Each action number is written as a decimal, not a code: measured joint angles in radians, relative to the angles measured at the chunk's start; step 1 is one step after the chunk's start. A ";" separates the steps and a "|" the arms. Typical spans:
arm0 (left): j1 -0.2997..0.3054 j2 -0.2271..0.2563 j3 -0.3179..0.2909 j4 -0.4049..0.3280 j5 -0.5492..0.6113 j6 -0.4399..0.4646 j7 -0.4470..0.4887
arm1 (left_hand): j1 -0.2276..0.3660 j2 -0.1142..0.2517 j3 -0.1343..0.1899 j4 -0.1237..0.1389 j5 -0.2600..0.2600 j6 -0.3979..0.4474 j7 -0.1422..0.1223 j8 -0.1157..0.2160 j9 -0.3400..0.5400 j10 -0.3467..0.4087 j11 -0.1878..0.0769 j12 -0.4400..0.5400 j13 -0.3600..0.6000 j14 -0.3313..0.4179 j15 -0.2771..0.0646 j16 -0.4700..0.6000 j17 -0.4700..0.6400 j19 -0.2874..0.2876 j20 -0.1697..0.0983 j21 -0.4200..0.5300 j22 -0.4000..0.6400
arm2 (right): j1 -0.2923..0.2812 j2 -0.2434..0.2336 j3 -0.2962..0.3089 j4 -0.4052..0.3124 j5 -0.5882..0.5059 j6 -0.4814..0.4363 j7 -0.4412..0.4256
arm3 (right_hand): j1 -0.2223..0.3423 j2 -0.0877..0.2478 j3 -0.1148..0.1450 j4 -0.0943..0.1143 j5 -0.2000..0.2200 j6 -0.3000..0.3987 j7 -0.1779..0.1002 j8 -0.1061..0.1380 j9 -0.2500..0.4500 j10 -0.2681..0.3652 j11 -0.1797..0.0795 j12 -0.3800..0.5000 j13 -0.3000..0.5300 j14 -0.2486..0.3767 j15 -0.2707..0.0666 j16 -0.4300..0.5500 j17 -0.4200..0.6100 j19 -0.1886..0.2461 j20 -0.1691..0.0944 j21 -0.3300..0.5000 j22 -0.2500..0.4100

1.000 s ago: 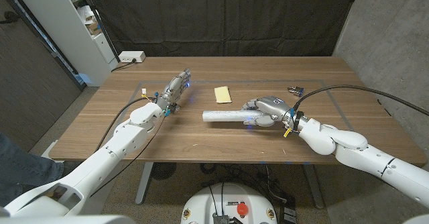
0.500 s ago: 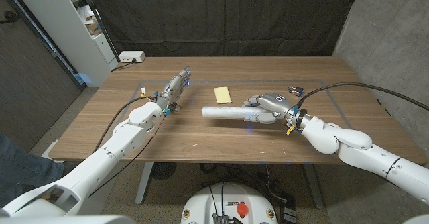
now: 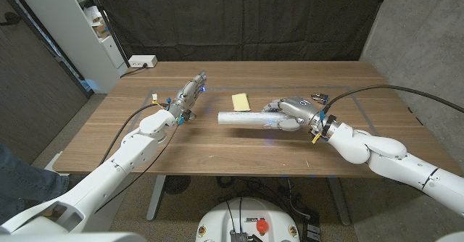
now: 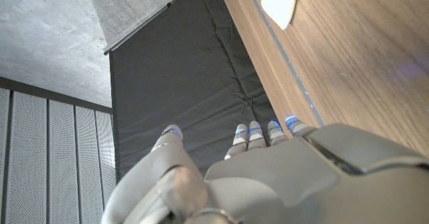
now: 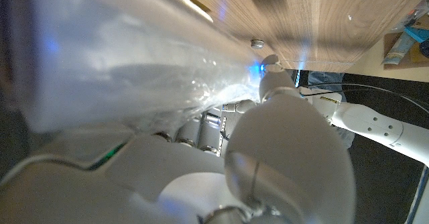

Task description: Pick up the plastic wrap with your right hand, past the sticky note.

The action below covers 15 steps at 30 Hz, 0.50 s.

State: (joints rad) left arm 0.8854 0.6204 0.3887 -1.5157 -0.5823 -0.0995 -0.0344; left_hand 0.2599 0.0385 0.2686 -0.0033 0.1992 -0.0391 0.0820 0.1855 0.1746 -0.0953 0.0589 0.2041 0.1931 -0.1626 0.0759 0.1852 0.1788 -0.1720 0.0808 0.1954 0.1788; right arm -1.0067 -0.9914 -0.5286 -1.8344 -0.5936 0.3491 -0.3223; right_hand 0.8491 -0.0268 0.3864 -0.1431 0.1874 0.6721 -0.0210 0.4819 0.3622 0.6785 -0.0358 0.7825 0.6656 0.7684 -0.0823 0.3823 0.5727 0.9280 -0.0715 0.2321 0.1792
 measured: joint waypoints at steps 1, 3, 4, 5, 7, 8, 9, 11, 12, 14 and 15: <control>0.000 0.000 0.000 -0.001 0.000 0.000 0.000 | 0.000 0.000 0.000 0.000 0.000 0.000 0.000 0.000 0.000 0.000 0.000 0.000 0.000 0.000 0.000 0.000 0.000 0.000 0.000 0.000 0.000 | 0.000 0.000 0.000 0.000 0.003 0.000 0.002 | 0.000 0.000 0.000 0.000 -0.001 0.000 0.000 0.000 0.000 0.000 0.000 0.000 -0.001 0.000 0.000 0.000 0.000 0.000 0.000 0.000 0.000; 0.000 0.001 0.000 -0.003 0.000 0.000 0.000 | 0.000 0.000 0.000 0.000 0.000 0.000 0.000 0.000 0.000 0.000 0.000 0.000 0.000 0.000 0.000 0.000 0.000 0.000 0.000 0.000 0.000 | 0.000 0.000 0.000 0.000 0.005 -0.001 0.005 | 0.000 0.000 -0.001 0.001 -0.003 0.004 0.004 0.000 0.000 0.000 0.000 0.000 -0.003 0.000 0.000 0.000 0.004 0.000 0.000 0.000 0.000; 0.000 0.001 0.000 -0.004 0.000 0.000 0.000 | 0.000 0.000 0.000 0.000 0.000 0.000 0.000 0.000 0.000 0.000 0.000 0.000 0.000 0.000 0.000 0.000 0.000 0.000 0.000 0.000 0.000 | 0.000 0.000 0.000 0.000 0.007 -0.001 0.007 | 0.000 0.000 -0.004 0.004 -0.003 0.005 0.005 0.000 0.000 0.000 0.000 0.001 -0.003 0.000 0.000 0.000 0.005 0.000 0.000 0.000 0.000; 0.000 0.001 0.000 -0.005 0.002 0.003 0.003 | 0.000 0.000 0.000 0.000 0.000 0.000 0.000 0.000 0.000 0.000 0.000 0.000 0.000 0.000 0.000 0.000 0.000 0.000 0.000 0.000 0.000 | 0.000 0.000 0.000 0.000 0.010 -0.001 0.010 | 0.000 0.000 -0.004 0.004 -0.003 0.005 0.005 0.000 0.000 0.000 0.000 0.020 -0.005 0.000 0.000 0.000 0.005 0.000 0.000 0.000 0.000; 0.001 0.001 0.000 -0.007 0.002 0.003 0.003 | 0.000 0.000 0.000 0.000 0.000 0.000 0.000 0.000 0.000 0.000 0.000 0.000 0.000 0.000 0.000 0.000 0.000 0.000 0.000 0.000 0.000 | -0.004 -0.013 0.012 -0.020 0.013 -0.003 0.013 | 0.000 0.000 -0.004 0.004 -0.004 0.007 0.007 0.000 0.000 0.000 0.000 0.021 -0.005 0.000 0.000 0.000 0.005 0.000 0.000 0.000 0.000; 0.001 0.002 0.000 -0.008 0.002 0.003 0.003 | 0.000 0.000 0.000 0.000 0.000 0.000 0.000 0.000 0.000 0.000 0.000 0.000 0.000 0.000 0.000 0.000 0.000 0.000 0.000 0.000 0.000 | -0.004 -0.013 0.012 -0.020 0.014 -0.003 0.014 | -0.005 0.005 -0.004 0.004 -0.004 0.007 0.007 0.000 0.000 0.000 0.000 0.023 -0.005 0.000 0.000 0.000 0.005 0.000 0.000 0.000 0.000; 0.001 0.002 0.000 -0.009 0.002 0.003 0.003 | 0.000 0.000 0.000 0.000 0.000 0.000 0.000 0.000 0.000 0.000 0.000 0.000 0.000 0.000 0.000 0.000 0.000 0.000 0.000 0.000 0.000 | -0.004 -0.013 0.012 -0.020 0.016 -0.004 0.015 | -0.006 0.006 -0.004 0.004 -0.004 0.007 0.007 0.000 0.000 0.000 0.000 0.023 -0.006 0.000 0.000 -0.005 0.008 0.000 0.000 0.000 0.000; 0.001 0.002 0.000 -0.010 0.002 0.003 0.003 | 0.000 0.000 0.000 0.000 0.000 0.000 0.000 0.000 0.000 0.000 0.000 0.000 0.000 0.000 0.000 0.000 0.000 0.000 0.000 0.000 0.000 | -0.004 -0.013 0.012 -0.020 0.019 -0.006 0.017 | -0.007 0.006 -0.004 0.004 -0.004 0.007 0.007 0.000 0.000 0.000 0.000 0.023 -0.006 0.004 -0.004 -0.007 0.009 0.000 0.000 0.000 0.000; 0.001 0.002 0.000 -0.010 0.002 0.003 0.003 | 0.000 0.000 0.000 0.000 0.000 0.000 0.000 0.000 0.000 0.000 0.000 0.000 0.000 0.000 0.000 0.000 0.000 0.000 0.000 0.000 0.000 | -0.004 -0.013 0.012 -0.020 0.020 -0.007 0.018 | -0.007 0.006 -0.004 0.004 -0.004 0.007 0.007 0.000 0.000 0.000 0.000 0.023 -0.006 0.006 -0.005 -0.007 0.009 0.000 0.000 0.000 0.000; 0.000 0.002 0.000 -0.012 0.002 0.003 0.003 | 0.000 0.000 0.000 0.000 0.000 0.000 0.000 0.000 0.000 0.000 0.000 0.000 0.000 0.000 0.000 0.000 0.000 0.000 0.000 0.000 0.000 | -0.004 -0.013 0.012 -0.020 0.022 -0.008 0.019 | -0.007 0.006 -0.004 0.004 -0.005 0.007 0.007 0.000 0.000 0.000 0.000 0.023 -0.006 0.005 -0.005 -0.007 0.009 0.000 0.000 0.000 0.000; 0.000 0.002 0.000 -0.012 0.005 0.006 0.005 | 0.000 0.000 0.000 0.000 0.000 0.000 0.000 0.000 0.000 0.000 0.000 0.000 0.000 0.000 0.000 0.000 0.000 0.000 0.000 0.000 0.000 | -0.011 -0.030 0.030 -0.045 0.024 -0.009 0.019 | -0.007 0.006 -0.004 0.004 -0.006 0.007 0.007 0.000 0.000 0.000 0.000 0.023 -0.008 0.006 -0.005 -0.007 0.009 0.000 0.000 0.000 0.000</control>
State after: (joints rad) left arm 0.8853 0.6221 0.3888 -1.5276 -0.5772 -0.0933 -0.0292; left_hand 0.2599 0.0385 0.2686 -0.0031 0.1992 -0.0391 0.0820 0.1855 0.1746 -0.0953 0.0590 0.2041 0.1930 -0.1626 0.0759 0.1852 0.1789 -0.1721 0.0808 0.1954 0.1788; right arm -1.0175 -1.0218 -0.4989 -1.8794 -0.5695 0.3400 -0.3035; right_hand 0.8426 -0.0204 0.3819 -0.1392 0.1817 0.6790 -0.0141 0.4819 0.3622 0.6785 -0.0358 0.8059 0.6578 0.7739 -0.0878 0.3755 0.5819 0.9280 -0.0714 0.2321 0.1791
